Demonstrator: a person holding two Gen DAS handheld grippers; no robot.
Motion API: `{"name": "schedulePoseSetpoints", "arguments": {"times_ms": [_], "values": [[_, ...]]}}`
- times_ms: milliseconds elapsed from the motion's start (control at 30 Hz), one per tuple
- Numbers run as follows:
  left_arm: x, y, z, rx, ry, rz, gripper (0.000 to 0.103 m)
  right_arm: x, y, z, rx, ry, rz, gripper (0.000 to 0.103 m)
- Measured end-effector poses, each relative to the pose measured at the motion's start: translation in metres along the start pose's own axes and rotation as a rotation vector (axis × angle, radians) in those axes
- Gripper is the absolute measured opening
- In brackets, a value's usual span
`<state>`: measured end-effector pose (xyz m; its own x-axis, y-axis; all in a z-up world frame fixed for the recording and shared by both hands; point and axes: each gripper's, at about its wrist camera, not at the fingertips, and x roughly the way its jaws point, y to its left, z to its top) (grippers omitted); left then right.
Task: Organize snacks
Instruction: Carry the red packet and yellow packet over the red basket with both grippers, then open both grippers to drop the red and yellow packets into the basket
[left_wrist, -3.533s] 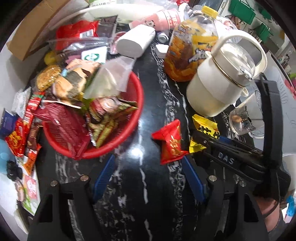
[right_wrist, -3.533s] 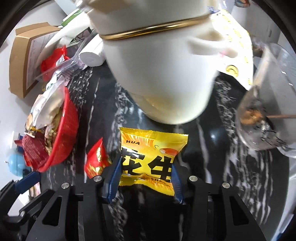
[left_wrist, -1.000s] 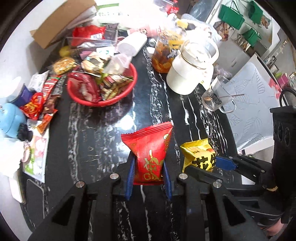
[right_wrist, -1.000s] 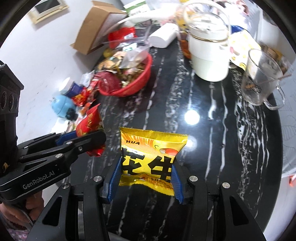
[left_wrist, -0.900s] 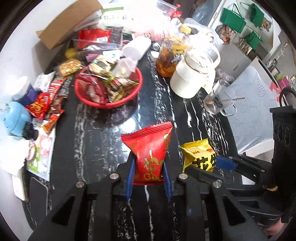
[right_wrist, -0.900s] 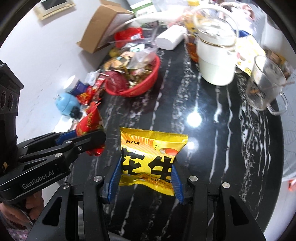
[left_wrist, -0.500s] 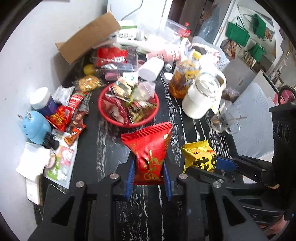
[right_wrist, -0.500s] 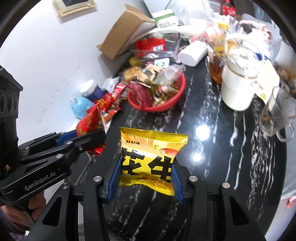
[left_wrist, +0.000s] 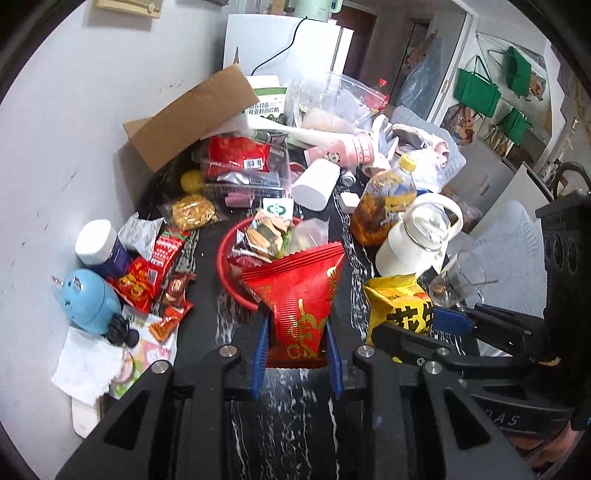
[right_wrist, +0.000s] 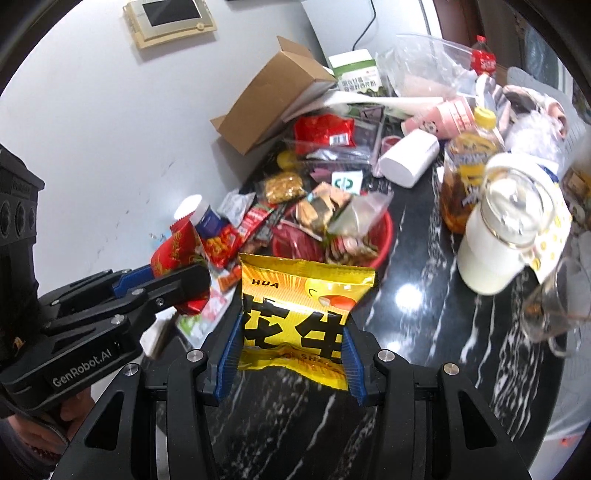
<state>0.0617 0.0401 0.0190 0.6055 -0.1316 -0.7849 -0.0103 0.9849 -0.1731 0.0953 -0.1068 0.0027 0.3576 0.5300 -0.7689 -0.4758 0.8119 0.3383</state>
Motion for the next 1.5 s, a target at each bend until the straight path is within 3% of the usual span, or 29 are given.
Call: {"name": "schedulePoseSetpoints", "arguments": {"times_ms": [300,633,1233,1500], "values": [[0.020,0.012,0.031,0.013,-0.005,-0.001,0.026,0.015,-0.005,0.036,-0.006,-0.013,-0.010,0.048],[0.068,0.025,0.052,0.023,0.046,-0.002,0.026,0.049,-0.024,0.060,0.005,0.021,-0.042,0.048],[0.160,0.018,0.073,0.041,0.133,-0.061,0.026,0.085,-0.072,0.074,0.070,0.071,-0.110,0.048],[0.191,0.020,0.073,0.035,0.190,-0.034,0.027,0.093,-0.086,0.075,0.095,0.080,-0.122,0.048]]}}
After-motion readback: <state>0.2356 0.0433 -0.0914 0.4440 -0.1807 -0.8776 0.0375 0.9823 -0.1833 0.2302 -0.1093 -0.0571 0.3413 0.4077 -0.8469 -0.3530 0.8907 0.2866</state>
